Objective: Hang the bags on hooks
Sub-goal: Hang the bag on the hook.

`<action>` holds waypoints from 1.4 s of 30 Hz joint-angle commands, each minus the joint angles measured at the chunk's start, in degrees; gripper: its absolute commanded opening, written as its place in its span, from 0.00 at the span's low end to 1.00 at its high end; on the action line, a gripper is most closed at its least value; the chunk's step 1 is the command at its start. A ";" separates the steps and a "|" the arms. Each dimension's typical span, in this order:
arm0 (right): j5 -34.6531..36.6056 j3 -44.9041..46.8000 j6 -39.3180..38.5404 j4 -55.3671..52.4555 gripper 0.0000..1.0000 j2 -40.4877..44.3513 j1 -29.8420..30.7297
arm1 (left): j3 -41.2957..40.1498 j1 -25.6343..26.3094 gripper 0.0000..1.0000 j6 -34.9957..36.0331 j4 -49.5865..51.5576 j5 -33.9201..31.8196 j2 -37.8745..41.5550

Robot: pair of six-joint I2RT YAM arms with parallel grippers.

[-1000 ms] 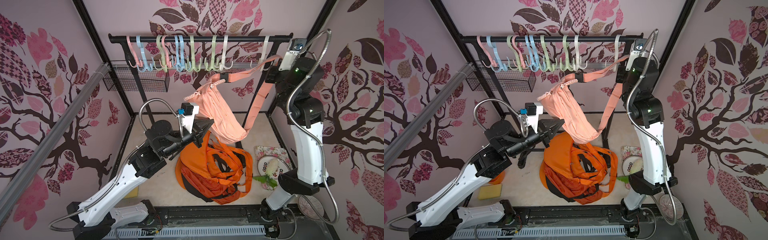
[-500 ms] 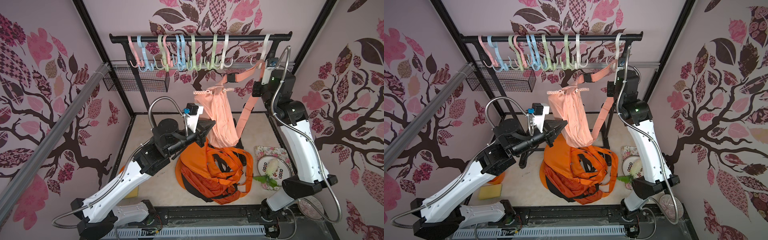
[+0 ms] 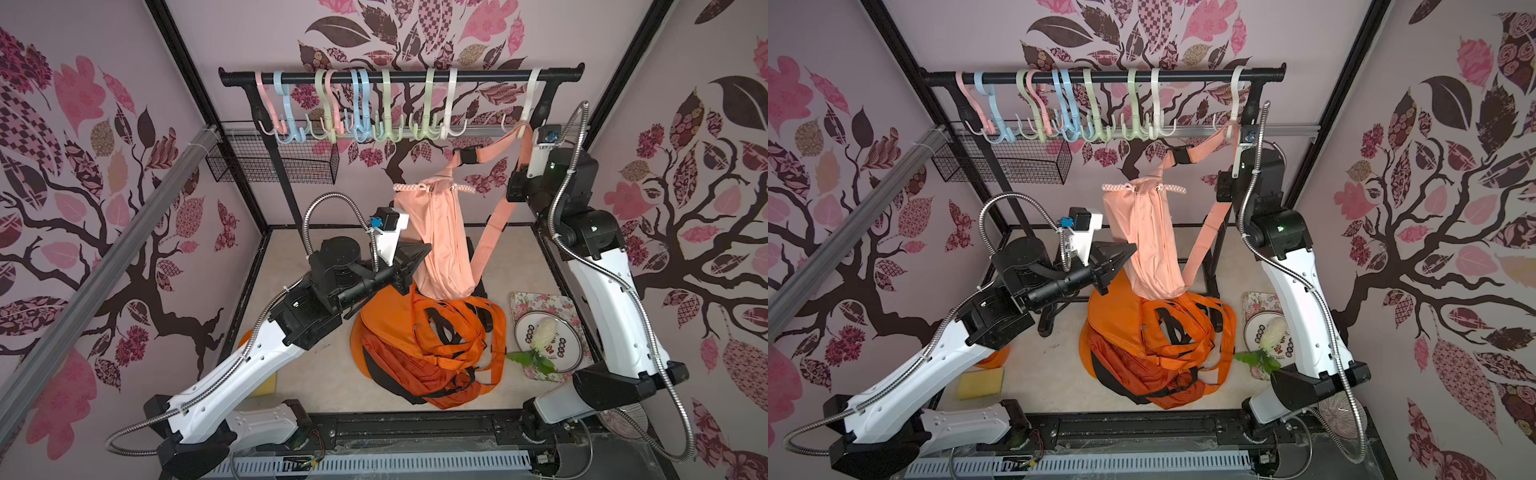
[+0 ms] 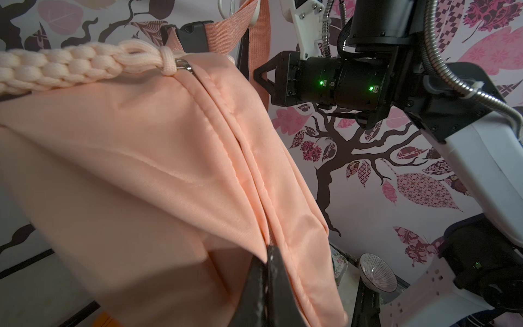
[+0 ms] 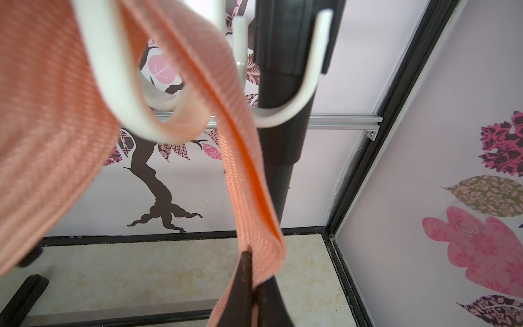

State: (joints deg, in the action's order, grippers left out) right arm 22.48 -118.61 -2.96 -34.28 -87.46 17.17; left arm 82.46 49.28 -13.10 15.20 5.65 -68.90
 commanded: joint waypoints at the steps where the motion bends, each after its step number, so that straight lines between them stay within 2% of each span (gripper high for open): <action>1: -1.12 -2.24 0.24 -0.91 0.00 1.65 -0.21 | 0.22 -2.05 0.00 -3.46 -0.05 1.62 -1.73; 4: -0.77 -5.59 -0.11 -2.01 0.01 0.19 -0.20 | 2.32 -3.46 0.00 -5.27 1.57 2.30 -3.12; 10: -0.18 -22.16 -0.82 -6.41 0.01 -8.25 -0.76 | 11.19 -4.15 0.00 -5.93 7.56 1.47 -6.84; 13: -3.46 -27.20 1.55 -8.80 0.01 -11.47 -3.27 | 15.01 -4.97 0.00 -6.77 9.63 1.97 -8.75; 17: -6.76 -27.08 2.70 -10.88 0.00 -13.51 -4.51 | 20.54 -5.14 0.00 -6.41 13.78 2.82 -12.19; 22: -10.71 -27.62 3.23 -11.50 0.00 -15.01 -5.12 | 23.76 -5.16 0.00 -6.69 15.93 3.67 -15.42; 42: -13.31 -32.81 4.89 -9.05 0.00 -12.73 -5.11 | 35.68 -5.11 0.00 -5.97 17.93 4.04 -20.30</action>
State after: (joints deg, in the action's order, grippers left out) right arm 9.58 -148.44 1.43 -45.76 -101.62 12.23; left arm 114.21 44.25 -19.62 33.85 9.13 -88.75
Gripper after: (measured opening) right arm 0.057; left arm 0.047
